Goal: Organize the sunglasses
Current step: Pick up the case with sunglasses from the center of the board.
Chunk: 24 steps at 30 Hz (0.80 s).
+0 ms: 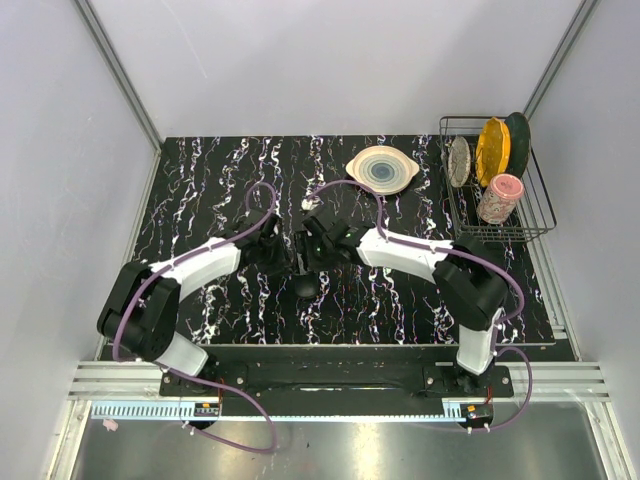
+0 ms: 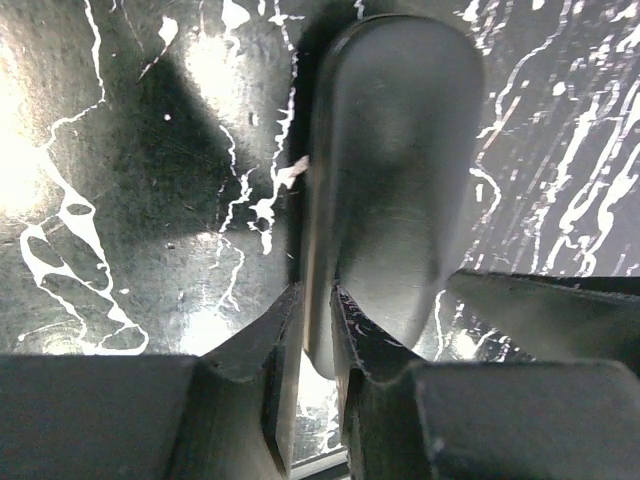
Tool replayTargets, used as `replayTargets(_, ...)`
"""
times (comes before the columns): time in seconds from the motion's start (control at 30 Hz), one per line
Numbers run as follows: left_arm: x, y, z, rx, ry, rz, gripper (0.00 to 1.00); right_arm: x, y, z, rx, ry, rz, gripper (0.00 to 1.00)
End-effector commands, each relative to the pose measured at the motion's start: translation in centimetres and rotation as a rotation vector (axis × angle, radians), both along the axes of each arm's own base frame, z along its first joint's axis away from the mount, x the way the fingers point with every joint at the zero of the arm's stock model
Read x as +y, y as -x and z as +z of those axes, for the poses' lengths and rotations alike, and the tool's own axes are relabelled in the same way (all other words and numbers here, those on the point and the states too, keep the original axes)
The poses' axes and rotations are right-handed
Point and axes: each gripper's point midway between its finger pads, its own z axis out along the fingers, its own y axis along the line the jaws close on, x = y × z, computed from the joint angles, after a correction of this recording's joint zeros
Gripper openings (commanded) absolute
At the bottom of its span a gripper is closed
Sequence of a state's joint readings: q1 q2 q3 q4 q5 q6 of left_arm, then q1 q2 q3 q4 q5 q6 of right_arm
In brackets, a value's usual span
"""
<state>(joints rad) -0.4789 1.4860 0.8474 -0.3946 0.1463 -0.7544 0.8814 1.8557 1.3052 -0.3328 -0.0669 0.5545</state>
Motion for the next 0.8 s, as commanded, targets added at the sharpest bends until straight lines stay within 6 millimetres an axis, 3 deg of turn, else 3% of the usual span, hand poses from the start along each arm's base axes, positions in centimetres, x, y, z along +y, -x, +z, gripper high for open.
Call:
replayTargets(0.0, 0.0, -0.1, -1.7, 0.011, -0.018, -0.012, 0.21, -1.4, -1.2, -1.8, -0.021, 0.119, -0.047, 0.6)
replayTargets(0.4, 0.2, 0.7, -3.6, 0.063, -0.038, -0.022, 0.19, -2.0, -0.8, -4.6, 0.038, 0.201, -0.042, 0.5)
replayTargets(0.57, 0.9, 0.0, -2.6, 0.032, -0.07, 0.003, 0.19, -2.5, -1.3, -4.1, 0.009, 0.221, -0.064, 0.55)
replayTargets(0.77, 3.6, -1.3, 0.7, -0.069, -0.143, 0.091, 0.23, -2.6, -3.0, -0.6, -0.087, 0.21, -0.116, 0.68)
